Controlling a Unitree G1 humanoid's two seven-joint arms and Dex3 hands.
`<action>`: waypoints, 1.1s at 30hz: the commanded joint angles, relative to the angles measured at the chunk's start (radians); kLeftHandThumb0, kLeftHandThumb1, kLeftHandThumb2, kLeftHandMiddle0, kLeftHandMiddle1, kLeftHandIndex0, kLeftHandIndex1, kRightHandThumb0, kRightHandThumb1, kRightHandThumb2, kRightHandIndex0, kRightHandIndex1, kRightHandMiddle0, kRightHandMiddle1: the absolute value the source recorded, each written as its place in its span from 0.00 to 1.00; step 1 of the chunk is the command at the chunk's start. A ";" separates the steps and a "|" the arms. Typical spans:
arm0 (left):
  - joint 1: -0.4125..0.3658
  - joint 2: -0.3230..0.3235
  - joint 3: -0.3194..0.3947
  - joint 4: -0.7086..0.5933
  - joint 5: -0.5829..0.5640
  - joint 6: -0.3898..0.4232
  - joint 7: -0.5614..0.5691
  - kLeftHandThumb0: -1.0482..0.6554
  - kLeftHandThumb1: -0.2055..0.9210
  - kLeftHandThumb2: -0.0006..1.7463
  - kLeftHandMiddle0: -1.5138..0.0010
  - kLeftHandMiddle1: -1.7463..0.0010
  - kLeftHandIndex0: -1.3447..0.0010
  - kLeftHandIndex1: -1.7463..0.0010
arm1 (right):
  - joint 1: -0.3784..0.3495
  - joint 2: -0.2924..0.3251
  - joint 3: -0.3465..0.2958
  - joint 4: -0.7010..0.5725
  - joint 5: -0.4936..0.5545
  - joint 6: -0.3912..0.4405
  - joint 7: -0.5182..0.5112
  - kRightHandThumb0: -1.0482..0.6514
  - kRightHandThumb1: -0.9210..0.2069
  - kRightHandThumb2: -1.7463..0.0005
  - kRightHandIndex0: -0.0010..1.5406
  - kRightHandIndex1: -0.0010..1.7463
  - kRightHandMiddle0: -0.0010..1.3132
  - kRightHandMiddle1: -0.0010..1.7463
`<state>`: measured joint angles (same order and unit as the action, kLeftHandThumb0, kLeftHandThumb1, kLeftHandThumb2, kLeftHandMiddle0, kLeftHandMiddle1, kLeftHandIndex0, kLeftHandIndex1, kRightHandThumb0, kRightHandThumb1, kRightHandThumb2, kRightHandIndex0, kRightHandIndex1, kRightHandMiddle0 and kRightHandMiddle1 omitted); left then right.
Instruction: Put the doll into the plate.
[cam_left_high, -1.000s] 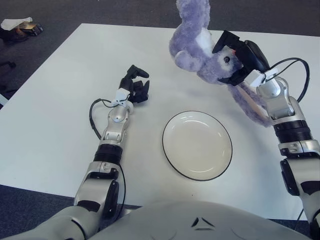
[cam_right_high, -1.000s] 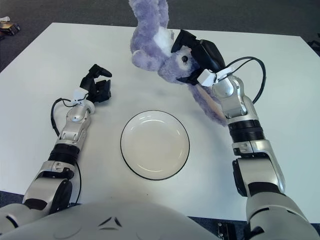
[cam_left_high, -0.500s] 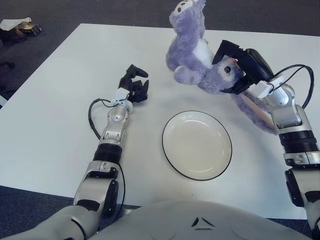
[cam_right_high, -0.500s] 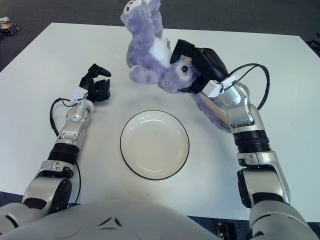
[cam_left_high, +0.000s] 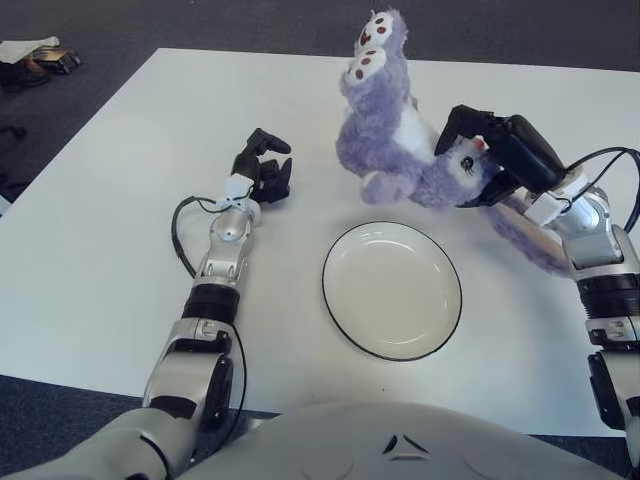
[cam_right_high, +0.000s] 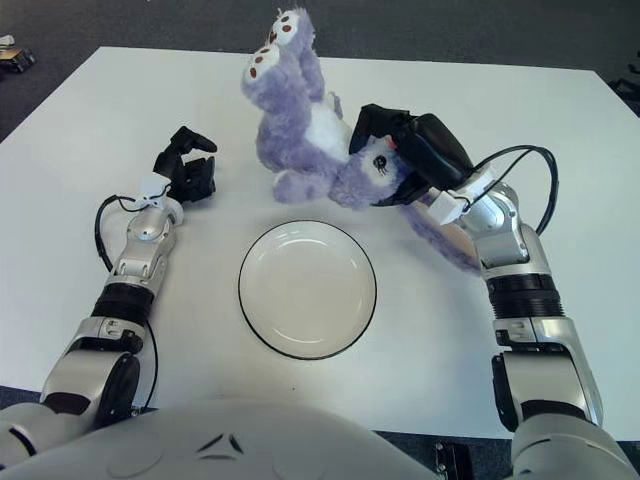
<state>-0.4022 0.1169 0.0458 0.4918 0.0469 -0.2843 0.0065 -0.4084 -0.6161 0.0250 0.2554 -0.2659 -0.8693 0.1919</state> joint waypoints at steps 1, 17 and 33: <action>-0.025 0.031 0.030 0.043 -0.016 0.008 -0.009 0.39 0.75 0.53 0.39 0.00 0.72 0.00 | 0.018 -0.041 -0.047 0.003 -0.012 -0.112 -0.027 0.33 0.55 0.23 0.81 1.00 0.48 1.00; -0.169 0.065 0.087 0.249 -0.088 -0.047 -0.077 0.39 0.75 0.52 0.34 0.00 0.72 0.00 | -0.032 -0.066 -0.058 0.107 -0.042 -0.302 -0.025 0.34 0.52 0.26 0.73 1.00 0.46 1.00; -0.331 0.102 0.105 0.439 -0.092 -0.175 -0.145 0.39 0.75 0.52 0.38 0.00 0.73 0.00 | -0.089 -0.032 0.044 0.197 0.131 -0.396 0.021 0.34 0.54 0.24 0.77 1.00 0.47 1.00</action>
<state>-0.6961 0.2042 0.1435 0.8951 -0.0362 -0.4257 -0.1258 -0.4680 -0.6609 0.0638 0.4371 -0.1878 -1.2317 0.2133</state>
